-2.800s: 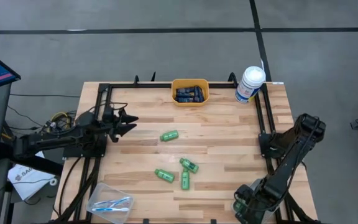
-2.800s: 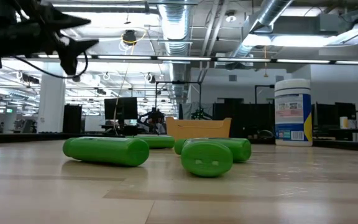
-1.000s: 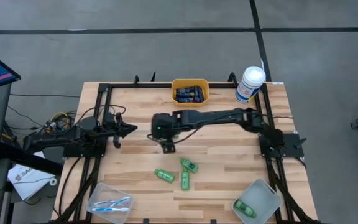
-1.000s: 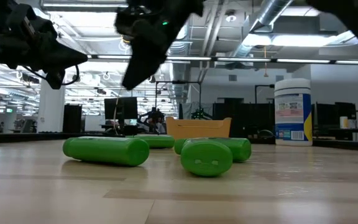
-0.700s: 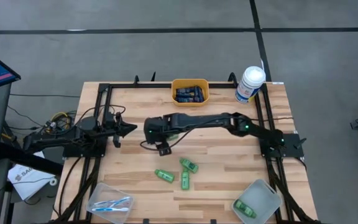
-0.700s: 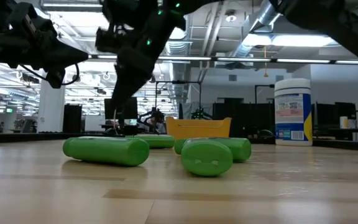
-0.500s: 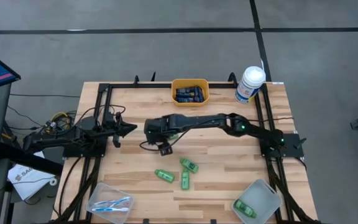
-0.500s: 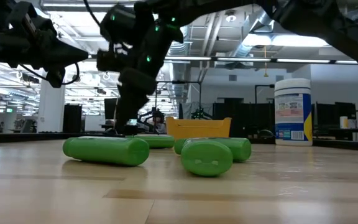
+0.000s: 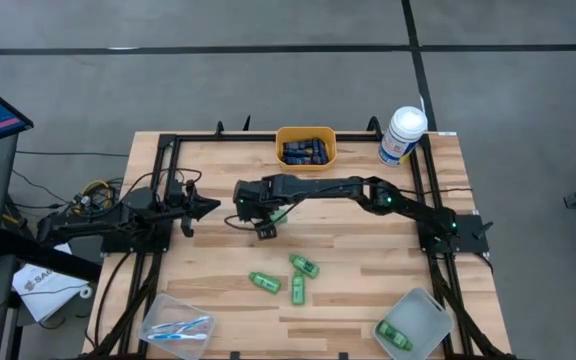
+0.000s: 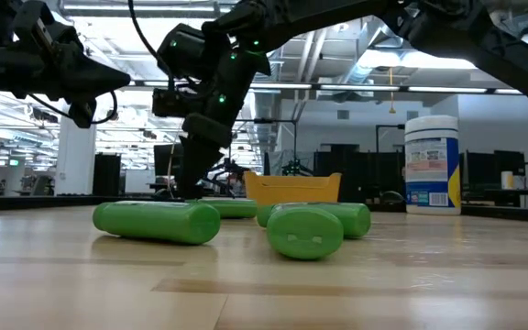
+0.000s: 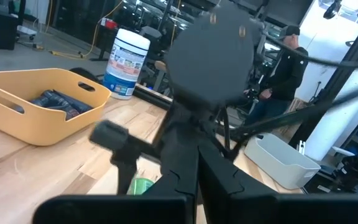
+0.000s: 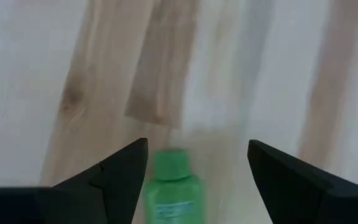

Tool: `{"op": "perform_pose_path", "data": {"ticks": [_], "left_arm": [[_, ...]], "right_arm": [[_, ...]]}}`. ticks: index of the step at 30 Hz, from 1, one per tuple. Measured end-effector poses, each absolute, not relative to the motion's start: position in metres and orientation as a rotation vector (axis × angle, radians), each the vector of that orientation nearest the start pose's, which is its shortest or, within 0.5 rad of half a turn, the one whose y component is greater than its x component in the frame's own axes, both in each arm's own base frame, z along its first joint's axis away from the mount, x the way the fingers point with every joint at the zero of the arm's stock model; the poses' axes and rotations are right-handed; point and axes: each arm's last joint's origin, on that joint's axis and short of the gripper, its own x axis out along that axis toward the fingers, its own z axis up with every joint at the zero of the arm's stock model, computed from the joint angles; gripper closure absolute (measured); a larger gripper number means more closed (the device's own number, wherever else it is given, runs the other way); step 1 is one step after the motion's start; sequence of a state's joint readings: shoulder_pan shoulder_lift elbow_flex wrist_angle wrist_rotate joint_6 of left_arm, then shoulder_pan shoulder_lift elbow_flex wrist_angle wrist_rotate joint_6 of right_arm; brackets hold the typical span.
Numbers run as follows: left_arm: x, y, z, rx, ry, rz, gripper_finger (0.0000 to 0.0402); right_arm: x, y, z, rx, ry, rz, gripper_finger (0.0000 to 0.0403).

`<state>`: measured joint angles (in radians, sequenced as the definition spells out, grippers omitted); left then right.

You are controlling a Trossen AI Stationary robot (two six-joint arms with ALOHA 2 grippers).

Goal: Pick & Place Travel size toiletries
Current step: Put the shampoo into the white bin

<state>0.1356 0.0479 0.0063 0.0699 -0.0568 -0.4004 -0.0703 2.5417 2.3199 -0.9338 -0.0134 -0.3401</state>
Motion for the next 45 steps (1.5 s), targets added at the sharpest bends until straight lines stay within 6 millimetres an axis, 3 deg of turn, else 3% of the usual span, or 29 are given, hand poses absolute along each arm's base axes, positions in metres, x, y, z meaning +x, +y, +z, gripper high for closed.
{"op": "perform_pose_path", "data": {"ticks": [10, 15, 18, 25, 30, 35, 40, 45], "left_arm": [[0.099, 0.015, 0.169, -0.398, -0.069, 0.184, 0.0401], [0.099, 0.015, 0.169, -0.398, -0.072, 0.184, 0.0401], [0.099, 0.015, 0.169, -0.398, -0.074, 0.184, 0.0401], [0.099, 0.015, 0.169, -0.398, -0.074, 0.187, 0.0401], [0.099, 0.015, 0.169, -0.398, -0.074, 0.187, 0.0401], [0.099, 0.015, 0.169, -0.398, -0.075, 0.186, 0.0401], [0.099, 0.015, 0.169, -0.398, -0.076, 0.186, 0.0401], [0.099, 0.015, 0.170, -0.398, -0.078, 0.185, 0.0401]], "right_arm": [[0.530, -0.028, 0.141, -0.220, 1.212, 0.155, 0.0134], [0.529, -0.028, 0.138, -0.204, 1.237, 0.148, 0.0144], [0.528, -0.028, 0.137, -0.202, 1.243, 0.136, 0.0181], [0.526, -0.027, 0.136, -0.196, 1.268, 0.143, 0.0318], [0.525, -0.027, 0.138, -0.196, 1.273, 0.137, 0.0394], [0.522, -0.034, 0.154, -0.192, 1.259, 0.094, 0.0401], [0.512, -0.044, 0.197, -0.102, 1.204, 0.019, 0.0396], [0.491, -0.074, 0.221, -0.013, 1.273, -0.056, 0.0363]]}}
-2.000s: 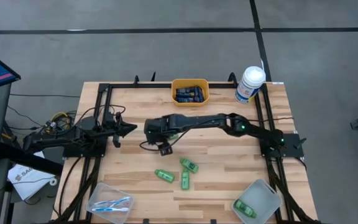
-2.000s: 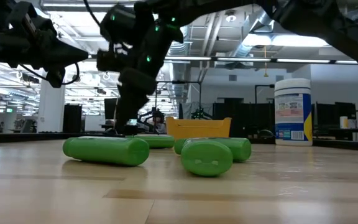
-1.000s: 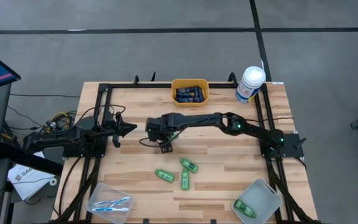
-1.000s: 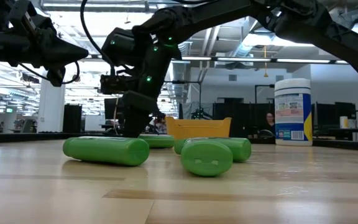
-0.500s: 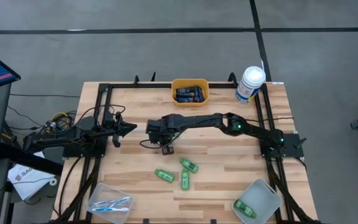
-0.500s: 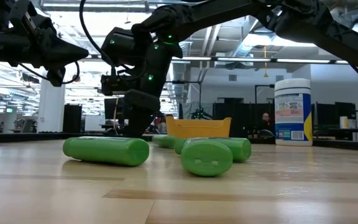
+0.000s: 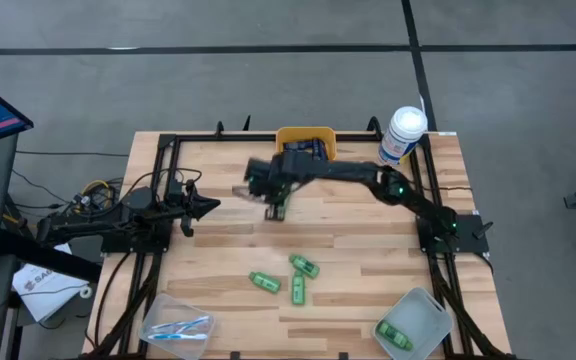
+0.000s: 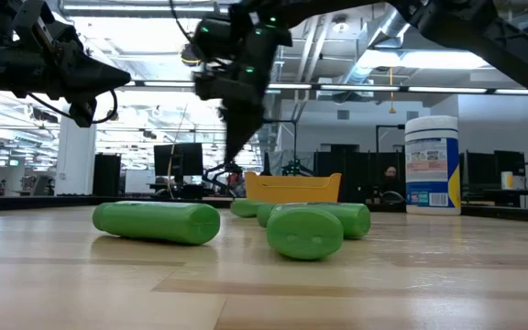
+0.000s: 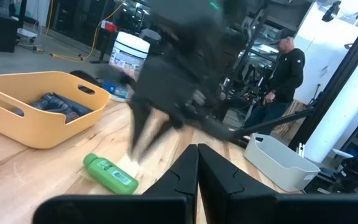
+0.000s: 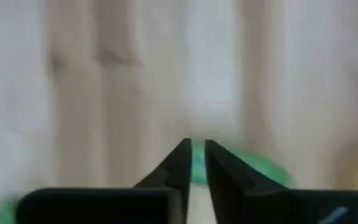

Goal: Pick & Place Travel size toiletries
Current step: Put the shampoo into the white bin

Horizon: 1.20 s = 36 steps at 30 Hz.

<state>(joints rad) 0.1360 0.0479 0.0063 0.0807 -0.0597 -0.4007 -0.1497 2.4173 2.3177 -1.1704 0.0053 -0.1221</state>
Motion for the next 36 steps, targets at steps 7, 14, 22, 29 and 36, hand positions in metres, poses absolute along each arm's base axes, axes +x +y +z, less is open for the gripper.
{"op": "perform_pose_path", "data": {"ticks": [7, 14, 22, 29, 36], "left_arm": [[0.099, 0.015, 0.170, -0.397, -0.081, 0.181, 0.0401], [0.099, 0.015, 0.170, -0.397, -0.083, 0.181, 0.0401], [0.099, 0.015, 0.171, -0.397, -0.087, 0.181, 0.0401], [0.099, 0.015, 0.171, -0.397, -0.090, 0.184, 0.0401], [0.099, 0.015, 0.171, -0.397, -0.096, 0.182, 0.0401]], "right_arm": [[0.471, -0.113, 0.226, -0.042, 1.363, -0.011, 0.0221], [0.475, -0.125, 0.223, 0.304, 1.284, -0.291, 0.0106], [0.474, -0.129, 0.222, 0.433, 1.257, -0.486, 0.0099], [0.472, -0.132, 0.192, 0.538, 1.263, -0.569, 0.0101], [0.472, -0.136, 0.170, 0.573, 1.224, -0.649, 0.0101]]}}
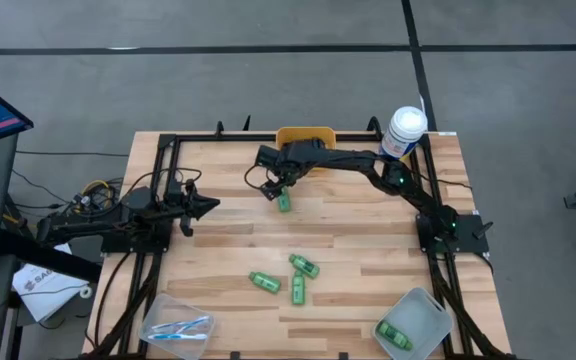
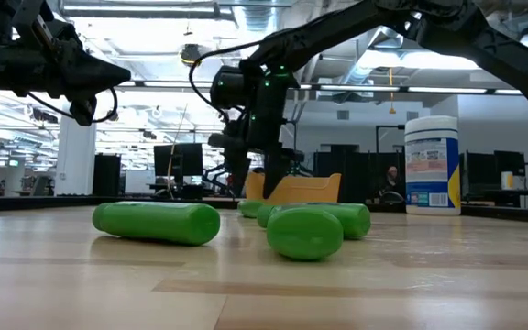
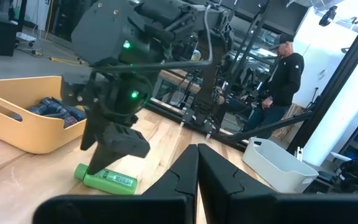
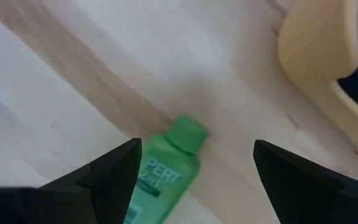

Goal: Pick & Place Travel size toiletries
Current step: Put the shampoo into the white bin

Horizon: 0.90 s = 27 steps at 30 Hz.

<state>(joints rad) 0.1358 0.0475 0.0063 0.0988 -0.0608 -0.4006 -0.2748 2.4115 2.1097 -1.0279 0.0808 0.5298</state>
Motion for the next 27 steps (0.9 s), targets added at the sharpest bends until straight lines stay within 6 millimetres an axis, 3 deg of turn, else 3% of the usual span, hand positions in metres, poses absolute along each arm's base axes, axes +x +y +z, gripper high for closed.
{"op": "perform_pose_path", "data": {"ticks": [19, 27], "left_arm": [[0.099, 0.015, 0.172, -0.396, -0.104, 0.179, 0.0401], [0.099, 0.015, 0.173, -0.396, -0.110, 0.175, 0.0401]], "right_arm": [[0.477, -0.106, 0.170, 0.628, 1.228, -0.714, 0.0101], [0.475, -0.100, 0.154, 0.610, 1.231, -0.737, 0.0101]]}}
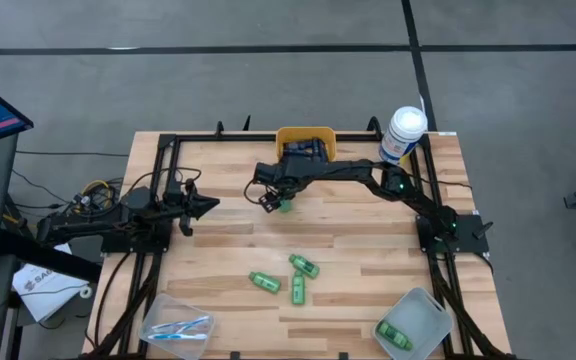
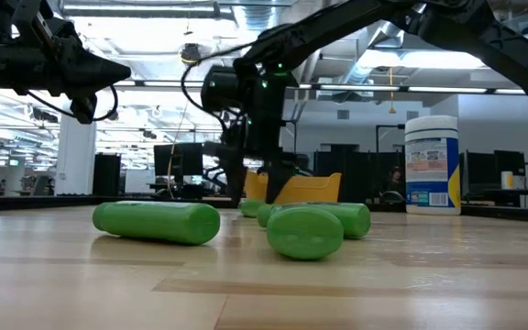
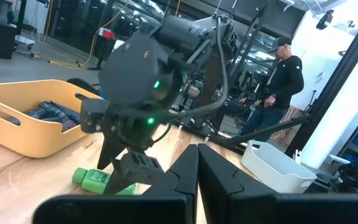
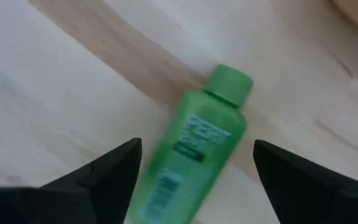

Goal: Pick & Place Travel size toiletries
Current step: Put the shampoo into the white bin

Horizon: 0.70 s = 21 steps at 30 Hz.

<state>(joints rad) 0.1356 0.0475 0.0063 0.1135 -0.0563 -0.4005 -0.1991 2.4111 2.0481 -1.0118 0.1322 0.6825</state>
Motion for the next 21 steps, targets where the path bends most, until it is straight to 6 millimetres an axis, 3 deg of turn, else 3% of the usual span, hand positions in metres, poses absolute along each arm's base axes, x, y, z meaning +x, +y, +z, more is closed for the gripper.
{"op": "perform_pose_path", "data": {"ticks": [8, 17, 21], "left_arm": [[0.0988, 0.0152, 0.1729, -0.396, -0.110, 0.176, 0.0401], [0.0988, 0.0153, 0.1729, -0.396, -0.111, 0.180, 0.0401], [0.0988, 0.0153, 0.1729, -0.396, -0.111, 0.180, 0.0401]], "right_arm": [[0.4711, -0.0972, 0.1408, 0.617, 1.256, -0.741, 0.0118], [0.4709, -0.0927, 0.1412, 0.596, 1.296, -0.659, 0.0239], [0.4700, -0.0914, 0.1443, 0.592, 1.313, -0.612, 0.0270]]}}
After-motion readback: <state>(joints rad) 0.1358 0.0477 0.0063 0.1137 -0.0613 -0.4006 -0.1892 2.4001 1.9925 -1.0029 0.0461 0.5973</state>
